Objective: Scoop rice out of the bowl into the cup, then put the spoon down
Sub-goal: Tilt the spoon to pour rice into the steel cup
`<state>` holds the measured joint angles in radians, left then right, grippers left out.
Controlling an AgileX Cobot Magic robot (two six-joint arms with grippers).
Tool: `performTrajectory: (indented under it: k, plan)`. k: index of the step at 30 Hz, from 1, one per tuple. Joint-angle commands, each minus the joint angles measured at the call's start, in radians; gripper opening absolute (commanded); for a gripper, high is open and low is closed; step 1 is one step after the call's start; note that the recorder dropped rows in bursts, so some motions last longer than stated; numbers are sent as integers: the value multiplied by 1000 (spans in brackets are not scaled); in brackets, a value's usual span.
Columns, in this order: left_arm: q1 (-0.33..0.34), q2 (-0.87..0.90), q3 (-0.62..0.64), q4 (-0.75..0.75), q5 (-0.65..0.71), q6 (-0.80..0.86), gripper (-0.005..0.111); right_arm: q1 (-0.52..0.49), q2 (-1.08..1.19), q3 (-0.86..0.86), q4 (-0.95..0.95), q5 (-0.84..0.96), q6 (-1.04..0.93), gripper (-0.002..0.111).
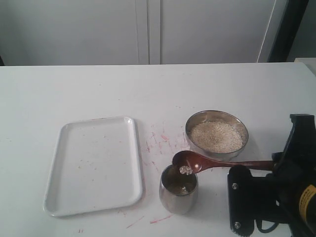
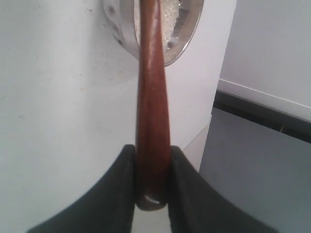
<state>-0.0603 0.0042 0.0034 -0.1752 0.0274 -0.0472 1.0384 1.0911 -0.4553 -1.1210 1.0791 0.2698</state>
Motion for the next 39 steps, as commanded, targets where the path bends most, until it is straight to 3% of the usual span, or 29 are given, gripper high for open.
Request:
performTrajectory:
  k: [1,12,39]
  plan:
    - [-2,-4,-3,-9,-4,-2,14,2,3,3,-41,38,-5,0]
    - [-2,-4,-3,-9,-4,-2,14,2,3,3,-117,54,-5,0]
    - [-2,-4,-3,-9,-4,-2,14,2,3,3,-67,10,-12,0]
